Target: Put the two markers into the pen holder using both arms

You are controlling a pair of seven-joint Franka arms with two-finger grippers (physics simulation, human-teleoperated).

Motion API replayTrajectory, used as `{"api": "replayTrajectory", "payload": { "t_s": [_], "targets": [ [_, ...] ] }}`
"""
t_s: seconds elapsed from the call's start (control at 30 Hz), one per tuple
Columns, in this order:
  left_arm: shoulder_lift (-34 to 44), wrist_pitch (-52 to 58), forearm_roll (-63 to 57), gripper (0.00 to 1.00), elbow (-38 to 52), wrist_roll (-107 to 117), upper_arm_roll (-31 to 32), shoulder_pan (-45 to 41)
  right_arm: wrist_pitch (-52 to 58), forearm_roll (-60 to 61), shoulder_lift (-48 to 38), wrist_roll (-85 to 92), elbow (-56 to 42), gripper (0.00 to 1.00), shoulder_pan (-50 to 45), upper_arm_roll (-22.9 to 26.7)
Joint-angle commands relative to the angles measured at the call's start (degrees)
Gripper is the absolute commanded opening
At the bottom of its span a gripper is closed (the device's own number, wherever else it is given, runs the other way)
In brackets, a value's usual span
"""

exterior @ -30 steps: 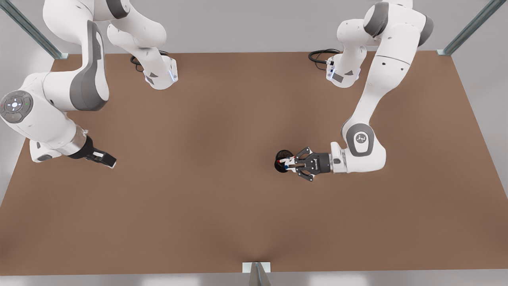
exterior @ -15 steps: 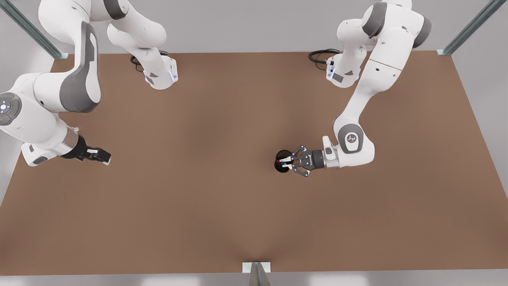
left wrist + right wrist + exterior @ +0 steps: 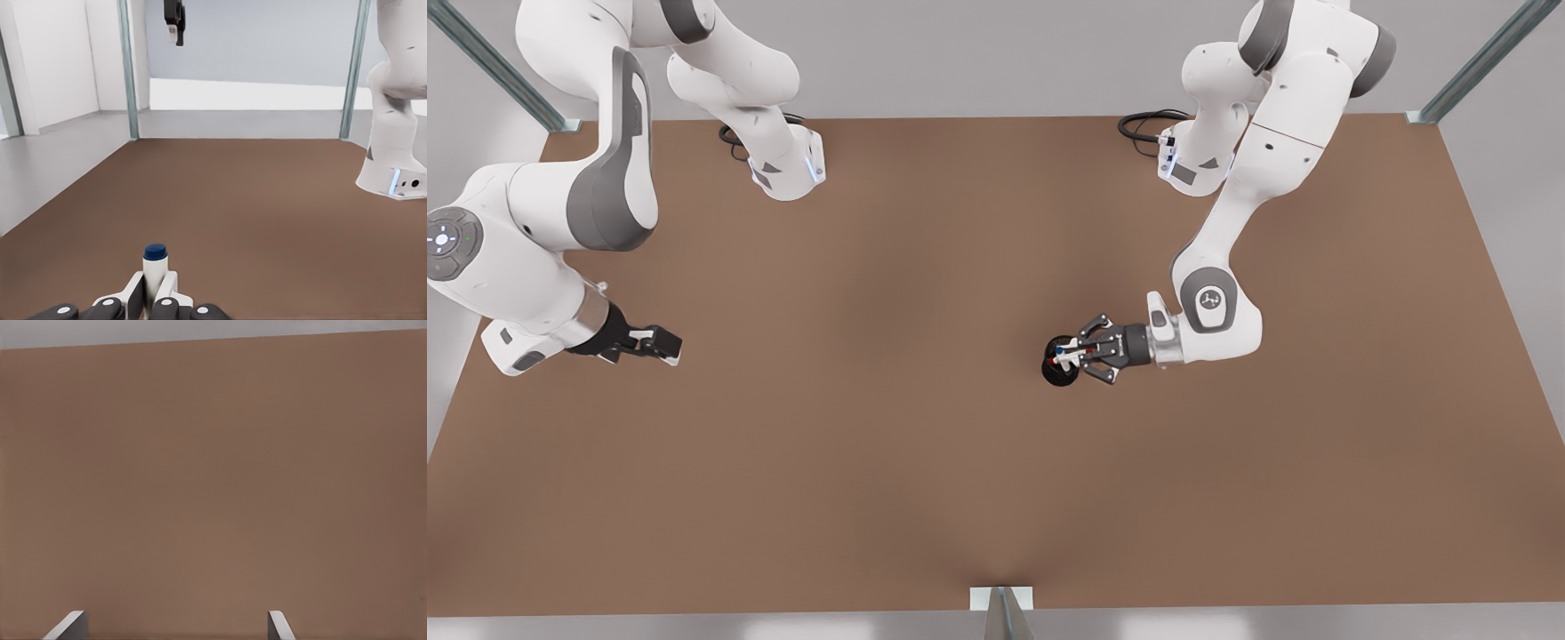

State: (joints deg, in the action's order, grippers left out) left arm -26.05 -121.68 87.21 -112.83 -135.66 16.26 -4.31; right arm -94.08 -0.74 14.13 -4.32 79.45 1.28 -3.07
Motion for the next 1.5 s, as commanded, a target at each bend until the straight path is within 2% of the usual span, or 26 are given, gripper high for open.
{"api": "replayTrajectory", "payload": {
  "t_s": [0.0, 0.57, 0.6, 0.63, 0.8, 0.87, 0.93, 0.97, 1.0, 1.07, 1.1, 1.17, 1.27, 1.37, 1.43, 1.47],
  "targets": [
    [-0.2, 0.6, -0.5, 0.21, 0.0, -8.7, 0.0, 0.0, -0.1, 0.0, -0.1, 4.1, -0.1, 1.0, -0.1, 0.0],
    [2.9, 0.6, 0.4, 0.21, -5.0, -8.5, 1.0, -0.4, -0.1, -0.1, -0.1, 3.9, -0.2, 1.0, -0.5, -0.4],
    [1.6, 0.7, 0.6, 0.65, -4.3, -8.5, 1.1, -0.4, -0.1, 0.0, -0.1, 3.6, -0.1, 1.0, -0.5, -0.4],
    [1.4, 0.8, 0.7, 0.99, -3.8, -8.5, 1.1, -0.4, -0.2, 0.0, 0.0, 3.6, -0.1, 1.0, -0.3, -0.4],
    [1.4, 1.2, 0.7, 1.0, -2.3, -6.8, 1.1, 0.1, -0.2, 0.0, 0.5, 3.5, -0.1, 1.0, -0.2, -0.4],
    [2.1, 1.8, -4.8, 1.0, 3.4, 11.1, 0.2, 0.7, -0.2, 0.1, 0.5, 3.5, -0.1, 1.0, -0.5, -0.4],
    [0.7, 1.6, -34.5, 1.0, 20.3, 53.6, -1.9, 1.1, -0.2, 0.0, 0.5, 3.5, -0.1, 1.0, -0.6, -0.4],
    [0.7, 1.7, -42.2, 1.0, 23.4, 66.7, -1.8, 1.0, -0.2, 0.0, 0.5, 3.5, -0.1, 1.0, -0.7, -0.4],
    [0.7, 5.7, -52.7, 1.0, 28.1, 81.8, -1.8, 1.1, -0.2, 0.1, 0.5, 3.5, -0.1, 1.0, -0.7, -0.4],
    [0.9, 17.3, -66.6, 1.0, 34.8, 103.1, -2.6, 1.2, -0.2, 0.0, 0.5, 3.4, -0.1, 1.0, -1.0, -0.4],
    [1.4, 19.4, -71.9, 1.0, 36.2, 108.6, -4.0, 1.1, -0.2, 0.0, 0.5, 3.4, -0.1, 1.0, -1.0, -0.4],
    [4.3, 24.5, -84.0, 1.0, 37.4, 131.6, -4.0, 1.1, -0.2, 0.1, 0.5, 3.4, -0.1, 1.0, -1.0, -0.4],
    [8.6, 29.5, -93.9, 1.0, 38.5, 139.4, -4.5, 1.1, -0.2, 0.1, 0.5, 3.3, -0.1, 1.0, -1.0, -0.4],
    [10.8, 30.4, -92.0, 1.0, 38.5, 142.9, -6.6, 2.9, -0.2, 0.1, 0.5, 3.4, -0.1, 1.0, -0.8, -0.4],
    [18.8, 30.3, -90.8, 1.0, 32.0, 142.3, -10.1, 1.9, -0.2, 0.0, 0.5, 4.1, -0.2, 1.0, -0.7, -0.3],
    [20.1, 30.3, -90.5, 1.0, 30.6, 142.3, -10.5, 1.7, -0.1, -0.1, 0.5, 4.1, -0.2, 1.0, -0.8, -0.4]
  ]
}}
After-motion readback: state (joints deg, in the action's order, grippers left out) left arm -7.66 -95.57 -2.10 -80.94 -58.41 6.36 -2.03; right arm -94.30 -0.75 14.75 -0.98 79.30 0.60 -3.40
